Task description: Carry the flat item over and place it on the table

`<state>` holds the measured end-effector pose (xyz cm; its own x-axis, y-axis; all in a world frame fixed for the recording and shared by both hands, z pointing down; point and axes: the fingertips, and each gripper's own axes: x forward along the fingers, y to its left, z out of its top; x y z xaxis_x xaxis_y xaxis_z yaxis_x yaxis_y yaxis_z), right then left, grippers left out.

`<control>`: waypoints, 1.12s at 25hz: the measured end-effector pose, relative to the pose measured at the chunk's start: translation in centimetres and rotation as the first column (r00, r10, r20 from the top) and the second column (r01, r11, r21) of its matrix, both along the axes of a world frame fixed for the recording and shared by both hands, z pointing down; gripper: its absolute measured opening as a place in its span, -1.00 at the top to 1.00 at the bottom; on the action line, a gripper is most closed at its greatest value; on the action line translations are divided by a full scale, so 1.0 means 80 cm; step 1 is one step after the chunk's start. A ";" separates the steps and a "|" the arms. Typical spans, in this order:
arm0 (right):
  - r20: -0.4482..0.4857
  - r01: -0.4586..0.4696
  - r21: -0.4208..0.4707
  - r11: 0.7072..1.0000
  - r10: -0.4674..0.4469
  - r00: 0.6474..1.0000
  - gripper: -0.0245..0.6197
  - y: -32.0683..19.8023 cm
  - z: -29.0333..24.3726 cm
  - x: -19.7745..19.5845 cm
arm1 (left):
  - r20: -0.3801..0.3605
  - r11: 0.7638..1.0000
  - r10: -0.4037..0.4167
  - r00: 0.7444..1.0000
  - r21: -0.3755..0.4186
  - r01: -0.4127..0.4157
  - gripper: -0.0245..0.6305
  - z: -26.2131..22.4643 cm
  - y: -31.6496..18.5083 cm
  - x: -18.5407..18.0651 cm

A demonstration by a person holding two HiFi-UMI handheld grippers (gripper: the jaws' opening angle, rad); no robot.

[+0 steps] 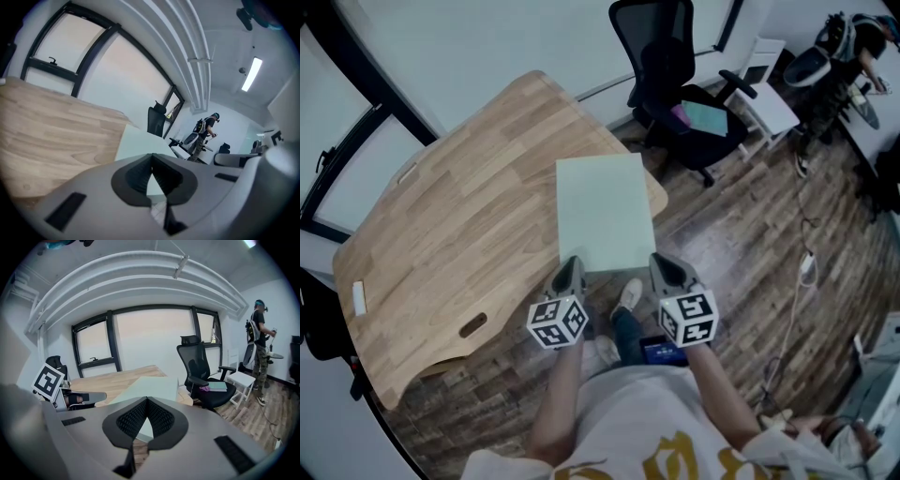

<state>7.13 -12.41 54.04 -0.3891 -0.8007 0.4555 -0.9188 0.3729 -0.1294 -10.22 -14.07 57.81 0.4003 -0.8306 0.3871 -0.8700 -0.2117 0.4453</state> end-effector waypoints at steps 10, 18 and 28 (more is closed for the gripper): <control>-0.071 -0.023 0.049 0.999 0.027 0.997 0.93 0.001 -0.020 0.011 | 0.043 0.991 0.080 0.996 0.105 -0.085 0.92 -0.047 -0.006 0.017; -0.054 -0.075 0.109 0.991 0.081 0.995 0.93 0.012 -0.048 0.016 | 0.095 0.972 0.073 0.993 0.214 -0.092 0.92 -0.089 0.002 0.017; -0.045 -0.070 0.180 0.981 0.080 0.996 0.93 0.029 -0.077 0.016 | 0.121 0.939 0.072 0.990 0.326 -0.108 0.92 -0.136 0.020 0.025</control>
